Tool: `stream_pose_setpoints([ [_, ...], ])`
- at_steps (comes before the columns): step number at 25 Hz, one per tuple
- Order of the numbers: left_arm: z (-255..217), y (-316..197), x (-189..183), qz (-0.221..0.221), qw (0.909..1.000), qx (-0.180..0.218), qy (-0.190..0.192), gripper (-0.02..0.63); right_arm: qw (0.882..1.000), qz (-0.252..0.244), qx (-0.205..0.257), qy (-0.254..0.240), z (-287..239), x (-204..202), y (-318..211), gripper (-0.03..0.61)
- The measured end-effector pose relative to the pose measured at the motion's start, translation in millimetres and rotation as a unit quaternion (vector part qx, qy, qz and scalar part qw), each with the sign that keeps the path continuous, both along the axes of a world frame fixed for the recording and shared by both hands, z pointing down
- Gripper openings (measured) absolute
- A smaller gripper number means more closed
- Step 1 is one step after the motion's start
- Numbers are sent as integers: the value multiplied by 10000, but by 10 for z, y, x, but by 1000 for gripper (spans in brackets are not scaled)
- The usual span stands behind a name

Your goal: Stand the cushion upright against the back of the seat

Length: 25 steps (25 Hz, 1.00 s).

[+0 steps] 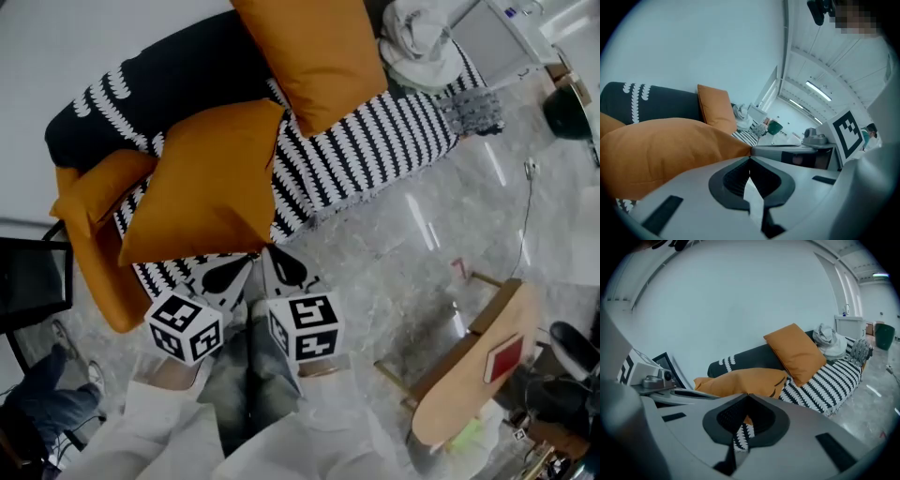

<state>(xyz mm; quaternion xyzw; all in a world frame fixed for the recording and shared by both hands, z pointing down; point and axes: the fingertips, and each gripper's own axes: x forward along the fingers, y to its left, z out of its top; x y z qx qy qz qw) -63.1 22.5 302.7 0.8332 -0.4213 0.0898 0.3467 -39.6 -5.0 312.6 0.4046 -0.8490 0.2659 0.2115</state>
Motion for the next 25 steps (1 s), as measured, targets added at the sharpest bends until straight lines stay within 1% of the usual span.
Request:
stream_pose_setpoints([
  [4,-270,-79,-228,-284,9995,151,21,8,9996,-79,258,-111,-401,-145,-142,15],
  [8,-595,-72,-415,-510,9982,298,89,8,9992,-137,347,-156,-712,-251,-147,15],
  [11,-852,-55,-516,-632,9969,463,54,8,9988,-152,410,-241,-945,-308,-132,15],
  [14,-1104,-53,-621,-827,9944,653,42,8,9981,-98,519,-332,-1171,-325,-171,14],
  [18,-1402,-117,-766,-1108,9902,850,-25,8,9970,-201,684,-308,-1453,-411,-287,14],
  [25,-1789,-42,-826,-1396,9837,1125,-105,8,9935,-505,961,-331,-1821,-576,-270,12],
])
